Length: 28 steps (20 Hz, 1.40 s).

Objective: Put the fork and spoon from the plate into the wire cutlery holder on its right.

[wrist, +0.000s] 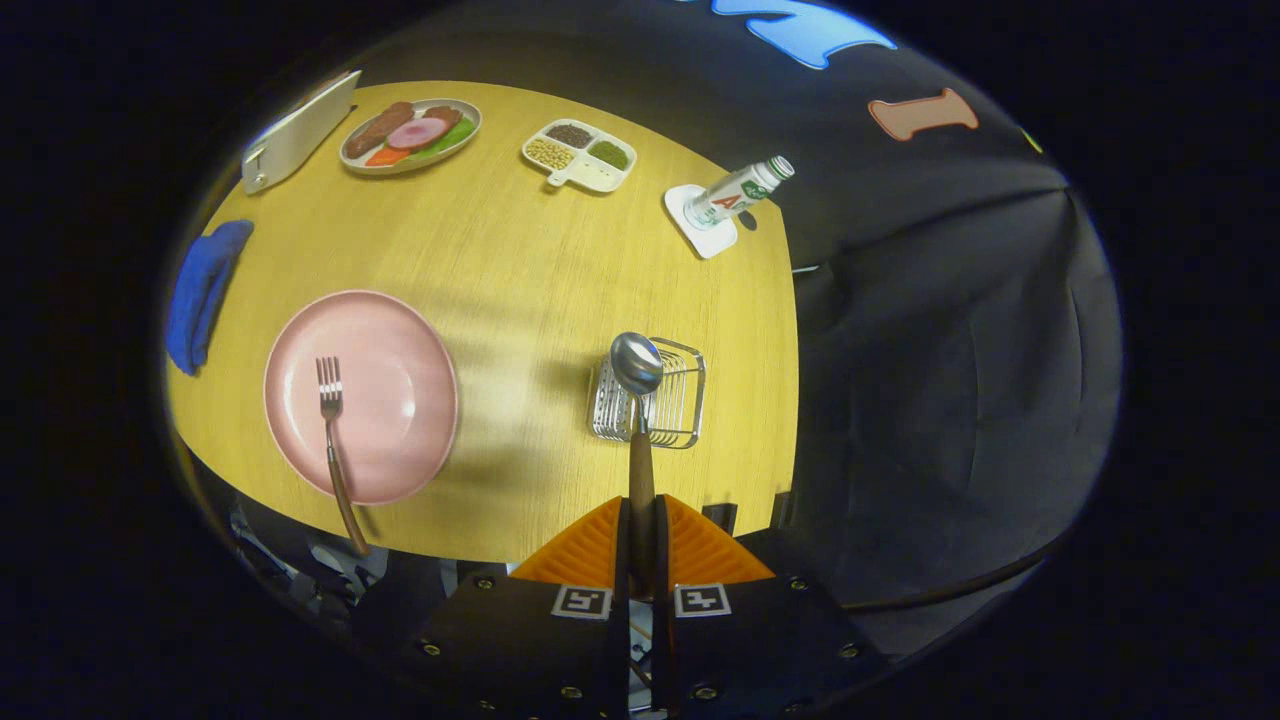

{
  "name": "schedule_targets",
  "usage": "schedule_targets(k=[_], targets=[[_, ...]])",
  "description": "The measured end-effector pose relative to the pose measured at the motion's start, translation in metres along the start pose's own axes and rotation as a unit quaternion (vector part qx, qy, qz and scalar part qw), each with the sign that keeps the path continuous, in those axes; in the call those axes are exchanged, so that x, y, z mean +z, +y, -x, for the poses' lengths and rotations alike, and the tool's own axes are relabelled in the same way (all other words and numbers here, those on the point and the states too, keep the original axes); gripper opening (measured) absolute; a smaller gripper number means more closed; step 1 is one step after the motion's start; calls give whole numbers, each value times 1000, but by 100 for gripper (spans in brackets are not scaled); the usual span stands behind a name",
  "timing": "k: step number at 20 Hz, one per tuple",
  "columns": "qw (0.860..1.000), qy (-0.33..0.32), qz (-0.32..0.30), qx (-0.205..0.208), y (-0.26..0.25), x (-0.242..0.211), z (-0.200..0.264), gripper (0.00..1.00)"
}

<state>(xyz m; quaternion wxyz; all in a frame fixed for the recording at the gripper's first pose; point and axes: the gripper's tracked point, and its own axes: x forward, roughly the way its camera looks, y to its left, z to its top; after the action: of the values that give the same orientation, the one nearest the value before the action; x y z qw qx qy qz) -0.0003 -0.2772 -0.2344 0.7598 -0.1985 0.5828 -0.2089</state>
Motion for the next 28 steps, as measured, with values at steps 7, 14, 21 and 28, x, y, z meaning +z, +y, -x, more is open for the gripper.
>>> schedule_targets(k=[7, 14, 21, 28], targets=[[999, 35, -28, 18, -19, -9, -36, 9], [998, 37, -26, 35, -25, 0, -42, 23], [998, 25, -30, 45, -20, 2, -35, 67], [999, 9, -10, 40, -13, 6, -23, 73]])
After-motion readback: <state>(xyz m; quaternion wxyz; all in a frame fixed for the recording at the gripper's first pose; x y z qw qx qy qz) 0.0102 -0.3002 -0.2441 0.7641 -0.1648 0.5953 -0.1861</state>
